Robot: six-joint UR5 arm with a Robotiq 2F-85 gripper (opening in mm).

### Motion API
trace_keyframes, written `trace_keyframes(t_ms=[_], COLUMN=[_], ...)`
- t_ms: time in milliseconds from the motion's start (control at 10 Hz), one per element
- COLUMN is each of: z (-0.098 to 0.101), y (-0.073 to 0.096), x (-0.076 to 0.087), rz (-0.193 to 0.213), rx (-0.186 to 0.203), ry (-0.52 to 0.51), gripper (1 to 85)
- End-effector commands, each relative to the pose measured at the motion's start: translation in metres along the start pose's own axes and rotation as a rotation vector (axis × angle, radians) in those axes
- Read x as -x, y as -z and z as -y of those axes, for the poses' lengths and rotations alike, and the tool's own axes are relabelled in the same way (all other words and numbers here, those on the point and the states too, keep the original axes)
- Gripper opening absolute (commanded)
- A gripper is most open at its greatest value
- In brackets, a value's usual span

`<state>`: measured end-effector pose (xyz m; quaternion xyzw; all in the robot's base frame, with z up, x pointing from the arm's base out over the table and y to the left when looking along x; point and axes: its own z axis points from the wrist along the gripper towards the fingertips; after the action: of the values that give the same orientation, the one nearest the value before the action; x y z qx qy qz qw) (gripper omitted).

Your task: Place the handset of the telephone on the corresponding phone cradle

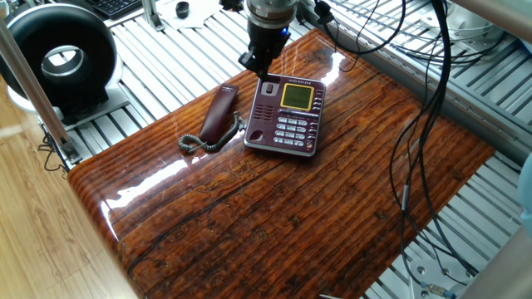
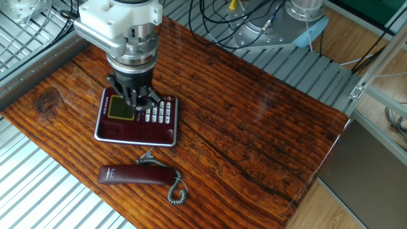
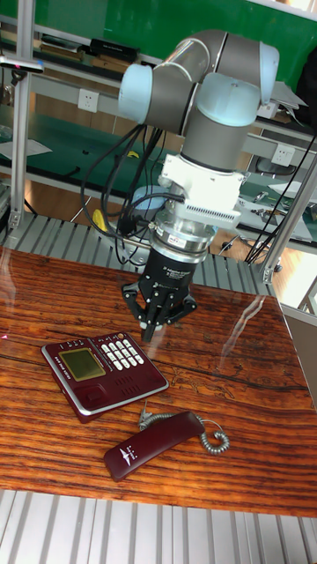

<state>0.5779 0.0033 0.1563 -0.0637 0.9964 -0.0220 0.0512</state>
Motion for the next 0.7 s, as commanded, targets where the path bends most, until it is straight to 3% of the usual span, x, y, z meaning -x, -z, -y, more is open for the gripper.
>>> trace_keyframes(t_ms=[0,100,200,300,400,500,600], z=[0.002,0.005,-0.006,-0.008,-0.007,0.000,0.008], y=[0.002,0.002,0.002,0.002,0.002,0.002,0.002], x=[-0.022,-0.018,-0.011,-0.006,0.000,0.010,0.013], rz=[-0.081,-0.067,-0.041,-0.022,0.003,0.040,0.050], rx=[-0.004,-0.015,0.027,0.034,0.029,0.004,-0.026], ry=[-0.010,-0.002,0.000,0.037,0.069,0.009,-0.004], gripper=[1.0,1.0,1.0,1.0,1.0,1.0,1.0])
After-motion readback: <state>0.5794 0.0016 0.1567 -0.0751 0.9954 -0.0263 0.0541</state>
